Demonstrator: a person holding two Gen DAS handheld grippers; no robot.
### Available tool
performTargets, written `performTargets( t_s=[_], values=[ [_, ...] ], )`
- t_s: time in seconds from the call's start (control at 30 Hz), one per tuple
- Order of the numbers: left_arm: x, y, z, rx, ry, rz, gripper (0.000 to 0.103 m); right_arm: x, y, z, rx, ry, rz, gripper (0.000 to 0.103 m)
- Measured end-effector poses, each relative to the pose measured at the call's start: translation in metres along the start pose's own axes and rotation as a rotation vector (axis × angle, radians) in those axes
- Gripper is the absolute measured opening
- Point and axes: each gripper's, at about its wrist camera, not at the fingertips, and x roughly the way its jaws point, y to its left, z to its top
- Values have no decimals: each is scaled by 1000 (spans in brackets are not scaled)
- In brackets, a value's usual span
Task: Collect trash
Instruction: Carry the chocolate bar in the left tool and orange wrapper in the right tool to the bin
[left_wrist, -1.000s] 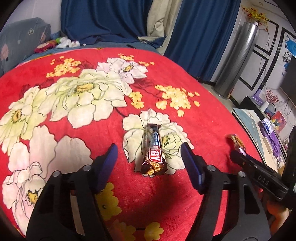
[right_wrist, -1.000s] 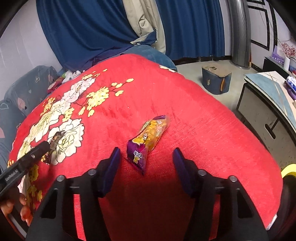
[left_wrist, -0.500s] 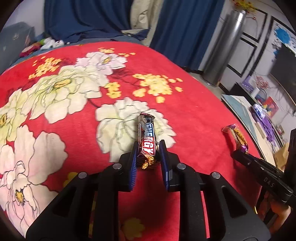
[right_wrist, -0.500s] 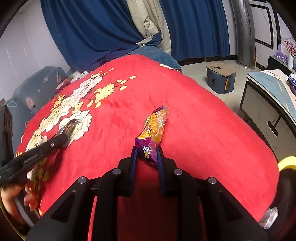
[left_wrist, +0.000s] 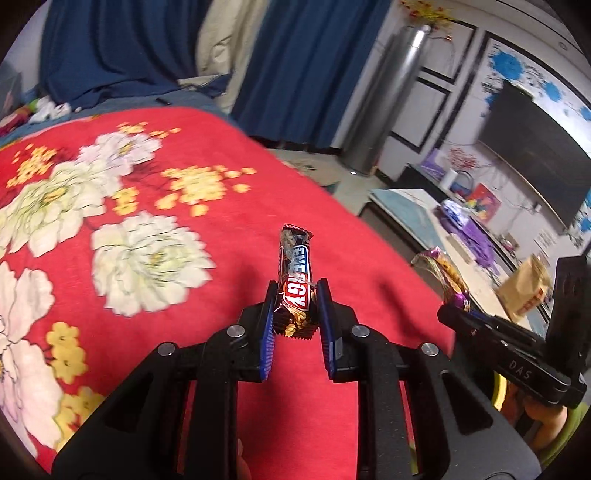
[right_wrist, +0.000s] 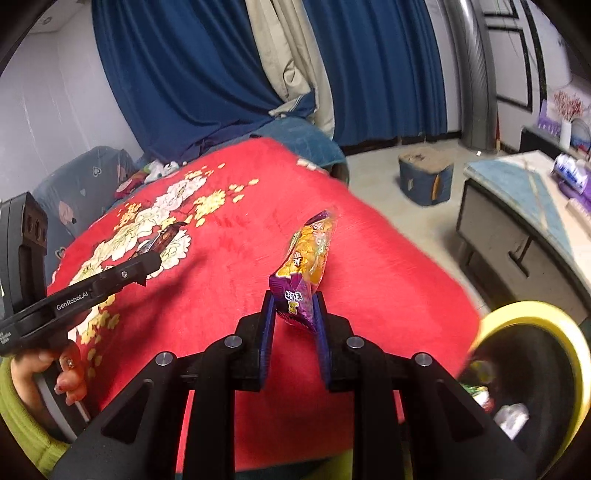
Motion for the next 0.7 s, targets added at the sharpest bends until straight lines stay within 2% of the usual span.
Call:
performTargets(
  t_s=[0.3, 0.7],
  values=[
    [-6, -46, -9, 97, -8, -78, 15, -42, -30, -13, 18, -45, -65, 20],
    [-6, -81, -20, 172, -1, -143, 15, -83, -58, -25, 49, -108, -138, 20]
  ],
)
